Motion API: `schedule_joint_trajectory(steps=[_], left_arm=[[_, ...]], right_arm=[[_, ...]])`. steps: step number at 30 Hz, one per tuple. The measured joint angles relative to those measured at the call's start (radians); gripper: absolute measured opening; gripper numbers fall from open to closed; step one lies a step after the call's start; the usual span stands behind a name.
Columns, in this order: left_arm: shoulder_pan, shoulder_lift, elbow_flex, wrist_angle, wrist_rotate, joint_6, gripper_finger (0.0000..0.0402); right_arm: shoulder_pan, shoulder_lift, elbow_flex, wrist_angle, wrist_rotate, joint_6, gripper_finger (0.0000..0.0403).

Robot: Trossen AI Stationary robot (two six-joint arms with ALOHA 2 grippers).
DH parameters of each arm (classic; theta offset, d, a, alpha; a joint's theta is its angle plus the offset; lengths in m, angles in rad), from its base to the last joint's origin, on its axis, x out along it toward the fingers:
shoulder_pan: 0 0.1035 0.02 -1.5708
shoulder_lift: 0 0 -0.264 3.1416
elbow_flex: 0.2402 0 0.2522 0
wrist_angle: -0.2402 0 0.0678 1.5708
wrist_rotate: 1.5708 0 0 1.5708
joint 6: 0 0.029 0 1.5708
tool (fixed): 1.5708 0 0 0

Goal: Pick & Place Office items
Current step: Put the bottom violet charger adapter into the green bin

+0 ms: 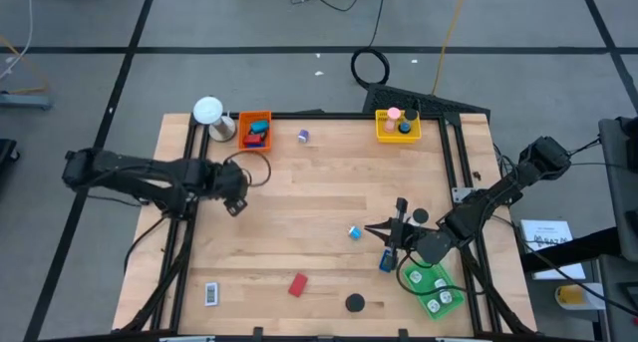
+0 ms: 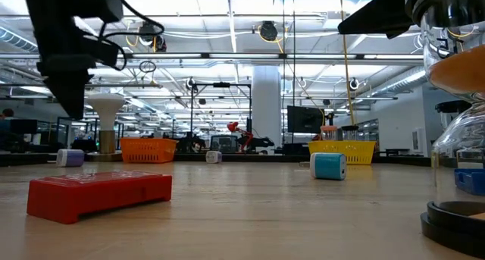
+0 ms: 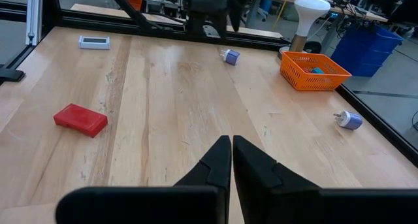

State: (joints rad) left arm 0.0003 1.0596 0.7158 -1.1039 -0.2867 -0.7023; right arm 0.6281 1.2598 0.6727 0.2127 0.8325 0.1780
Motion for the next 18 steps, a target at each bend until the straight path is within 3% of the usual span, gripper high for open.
schedule_joint_trajectory(steps=[9,18], left_arm=[[0.272,0.001,0.0,0.007,0.09,0.18,0.0255],[0.35,0.031,-0.063,0.052,0.171,0.203,0.0255]], right_arm=[[0.0,0.0,0.0,0.0,0.0,0.0,0.0011],[0.0,0.0,0.0,0.0,0.0,0.0,0.0008]])
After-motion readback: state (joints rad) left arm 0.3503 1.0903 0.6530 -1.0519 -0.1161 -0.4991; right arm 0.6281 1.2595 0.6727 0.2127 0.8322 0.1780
